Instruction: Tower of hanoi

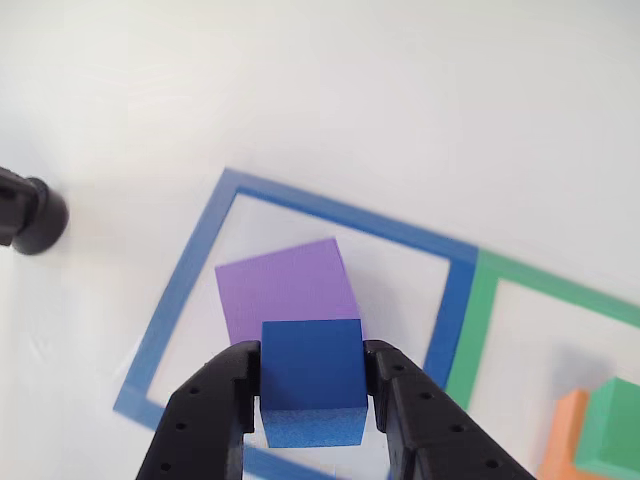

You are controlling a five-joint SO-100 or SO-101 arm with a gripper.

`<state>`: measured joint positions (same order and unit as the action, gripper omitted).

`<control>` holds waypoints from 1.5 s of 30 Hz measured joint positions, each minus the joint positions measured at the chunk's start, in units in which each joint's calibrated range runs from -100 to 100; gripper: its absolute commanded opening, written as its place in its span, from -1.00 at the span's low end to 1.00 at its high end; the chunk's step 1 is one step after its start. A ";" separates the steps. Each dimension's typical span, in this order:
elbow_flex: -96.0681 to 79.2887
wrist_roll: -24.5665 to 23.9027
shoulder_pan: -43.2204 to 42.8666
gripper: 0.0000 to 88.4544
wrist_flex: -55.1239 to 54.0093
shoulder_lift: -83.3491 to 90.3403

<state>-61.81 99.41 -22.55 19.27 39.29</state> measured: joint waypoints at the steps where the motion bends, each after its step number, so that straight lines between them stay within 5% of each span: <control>1: -1.46 0.00 -0.39 -0.94 -5.14 -2.35; 8: -5.51 0.00 -1.55 -0.94 -31.50 -17.46; 17: -6.28 0.00 -2.24 -0.94 -47.57 -30.81; 45: -4.56 0.20 -0.58 -0.77 -63.00 -46.52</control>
<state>-66.37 99.61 -23.13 -43.73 -7.22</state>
